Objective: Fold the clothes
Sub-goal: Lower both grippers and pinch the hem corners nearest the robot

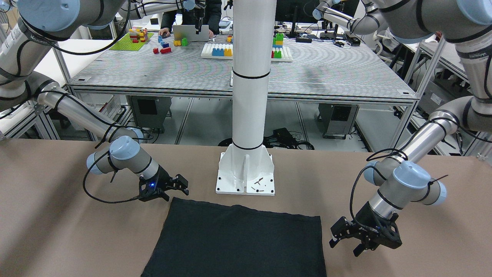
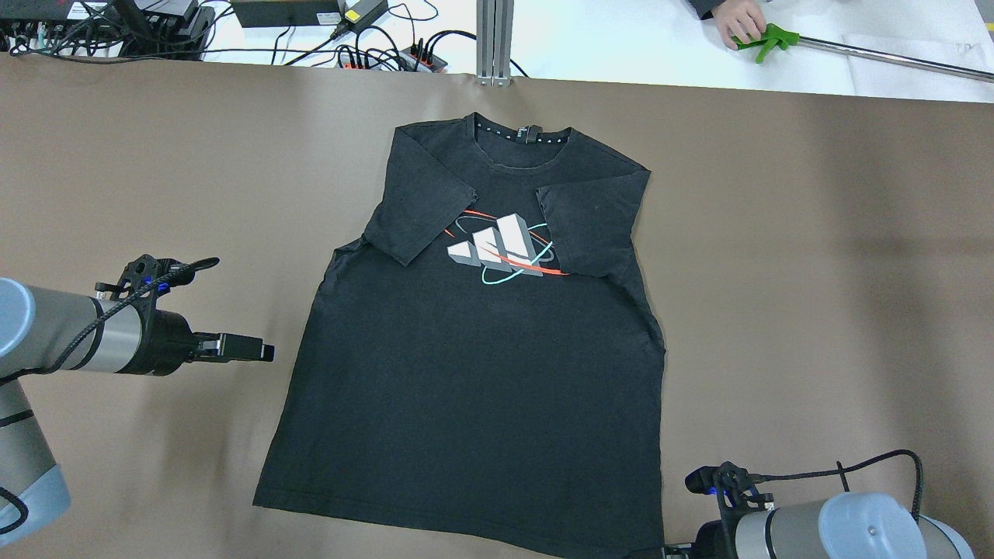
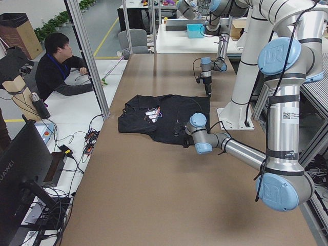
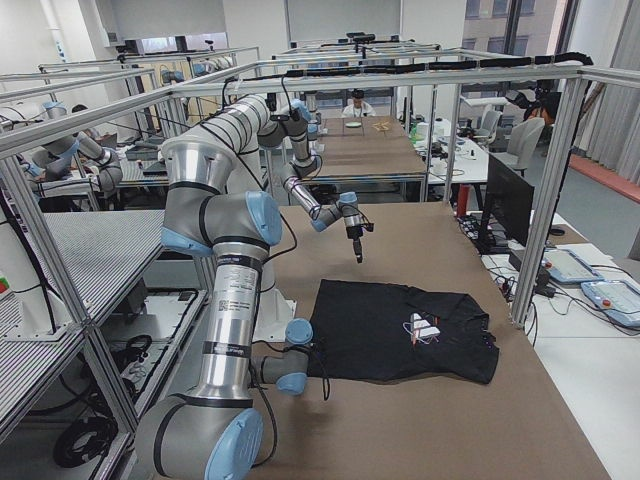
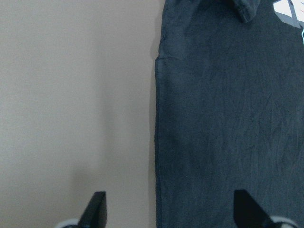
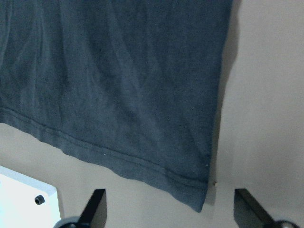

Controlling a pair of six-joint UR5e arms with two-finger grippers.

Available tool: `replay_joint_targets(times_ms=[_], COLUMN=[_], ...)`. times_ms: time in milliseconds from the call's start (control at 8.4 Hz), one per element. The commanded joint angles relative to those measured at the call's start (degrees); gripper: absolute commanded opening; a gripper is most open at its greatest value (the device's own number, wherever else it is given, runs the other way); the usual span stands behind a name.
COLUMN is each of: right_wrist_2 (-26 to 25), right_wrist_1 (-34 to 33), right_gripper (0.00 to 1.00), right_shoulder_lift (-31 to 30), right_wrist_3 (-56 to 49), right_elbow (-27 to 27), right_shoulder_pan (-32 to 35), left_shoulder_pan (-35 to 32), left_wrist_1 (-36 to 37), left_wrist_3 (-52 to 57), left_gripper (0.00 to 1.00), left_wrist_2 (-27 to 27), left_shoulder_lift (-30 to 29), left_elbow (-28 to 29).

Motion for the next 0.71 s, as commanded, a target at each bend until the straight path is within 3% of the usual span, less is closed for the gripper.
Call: replay_joint_targets(times_ms=[0, 595], right_wrist_2=[-0.4, -0.8], right_wrist_1=[0.0, -0.1], right_gripper=[0.91, 0.90], right_shoulder_lift=[0.0, 0.8], right_wrist_3=[0.0, 0.0], right_elbow=[-0.2, -1.7], right_shoulder_pan=[-0.2, 0.0], left_shoulder_pan=[0.1, 0.0], left_wrist_1=[0.0, 0.1], left_wrist_3=[0.1, 0.7], left_gripper=[0.94, 0.94], left_wrist_2=[0.4, 1.3], left_shoulder_lift=[-0.1, -0.1], left_elbow=[0.1, 0.2])
